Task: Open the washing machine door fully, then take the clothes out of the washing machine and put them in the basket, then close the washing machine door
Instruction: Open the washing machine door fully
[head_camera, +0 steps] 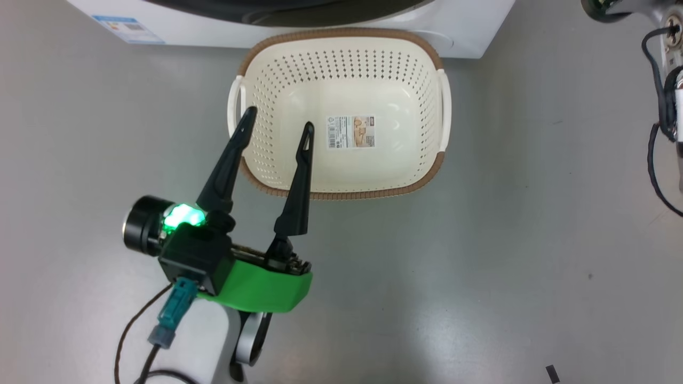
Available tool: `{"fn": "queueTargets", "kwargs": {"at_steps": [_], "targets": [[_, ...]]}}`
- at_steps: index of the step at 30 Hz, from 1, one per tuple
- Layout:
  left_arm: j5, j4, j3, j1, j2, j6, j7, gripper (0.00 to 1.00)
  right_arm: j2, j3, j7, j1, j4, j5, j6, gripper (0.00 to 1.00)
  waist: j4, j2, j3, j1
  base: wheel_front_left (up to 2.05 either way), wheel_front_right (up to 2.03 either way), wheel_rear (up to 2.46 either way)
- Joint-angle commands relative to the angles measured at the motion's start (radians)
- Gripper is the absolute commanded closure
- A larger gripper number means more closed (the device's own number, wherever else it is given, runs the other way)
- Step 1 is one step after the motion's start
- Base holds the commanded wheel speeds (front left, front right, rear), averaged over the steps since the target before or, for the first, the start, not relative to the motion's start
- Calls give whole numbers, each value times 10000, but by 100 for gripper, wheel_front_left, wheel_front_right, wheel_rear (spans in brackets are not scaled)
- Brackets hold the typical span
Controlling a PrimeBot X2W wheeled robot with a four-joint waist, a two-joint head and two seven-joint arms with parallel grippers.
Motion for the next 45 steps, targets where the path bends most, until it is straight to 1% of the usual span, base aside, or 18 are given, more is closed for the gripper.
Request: {"fn": "queueTargets", "kwargs": {"at_steps": [1,13,27,37,45], "targets": [[7,-317,190,-201,181,98,-46,0,81,106,81,-248,-225,-18,6,100,81,0,129,0,0,0,0],[-125,-342,-79,-329,181,259,-46,0,-117,407,300,-1019,69,-292,6,100,333,0,501,0,0,0,0],[-169,-183,-143,-650,181,245,-46,0,-317,913,866,-1812,528,-577,6,100,431,0,884,0,0,0,0],[-167,-37,-167,-708,181,244,-46,0,-136,781,1352,-1555,326,-93,6,100,282,0,727,0,0,0,0],[-119,18,-66,-631,181,264,-46,0,11,1052,1745,-1248,202,-98,6,100,117,0,568,0,0,0,0]]}}
